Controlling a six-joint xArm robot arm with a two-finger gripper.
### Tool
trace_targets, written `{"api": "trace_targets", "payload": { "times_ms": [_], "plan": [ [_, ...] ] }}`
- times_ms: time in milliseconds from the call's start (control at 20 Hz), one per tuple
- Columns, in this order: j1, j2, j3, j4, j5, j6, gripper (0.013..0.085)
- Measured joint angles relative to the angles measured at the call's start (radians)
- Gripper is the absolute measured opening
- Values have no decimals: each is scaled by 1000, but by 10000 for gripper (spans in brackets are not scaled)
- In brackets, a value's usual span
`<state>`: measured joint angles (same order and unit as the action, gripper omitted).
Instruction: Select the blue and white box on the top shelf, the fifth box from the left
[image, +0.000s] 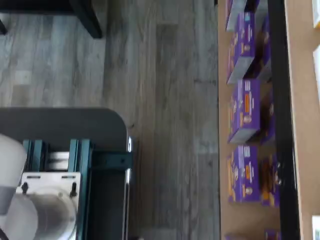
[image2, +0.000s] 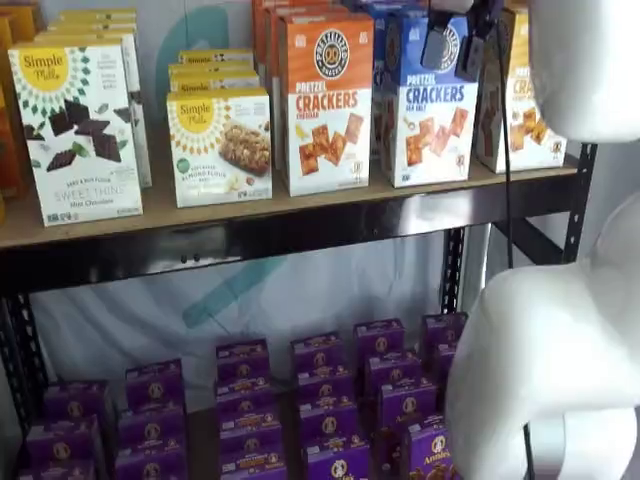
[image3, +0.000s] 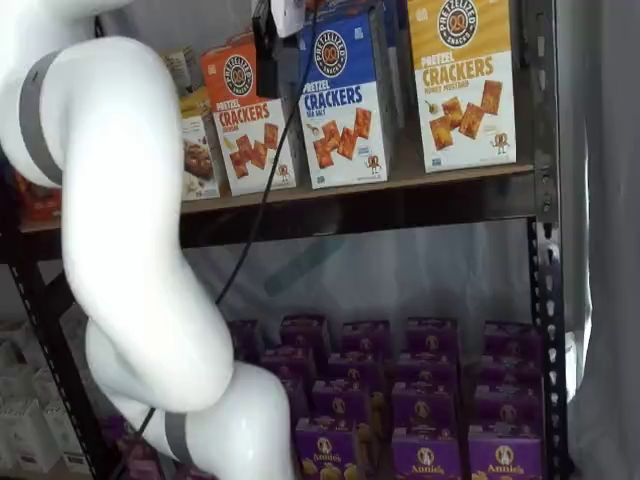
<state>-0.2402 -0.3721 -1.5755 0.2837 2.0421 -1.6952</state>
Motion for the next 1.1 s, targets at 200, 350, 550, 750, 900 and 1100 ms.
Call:
{"api": "trace_targets", "payload": {
  "times_ms": [200, 350, 550, 750, 900, 1100],
  "plan": [
    [-49, -9, -15, 91, -7, -2, 850],
    [-90, -28, -23, 165, -44, 4, 850],
    [-136, -75, 17, 265, -144, 11, 850],
    [-113, -132, 95, 258, -319, 11, 850],
    [-86, -135, 123, 217, -408, 1, 850],
    [-64, -109, 139, 161, -509, -26, 850]
  ]
}}
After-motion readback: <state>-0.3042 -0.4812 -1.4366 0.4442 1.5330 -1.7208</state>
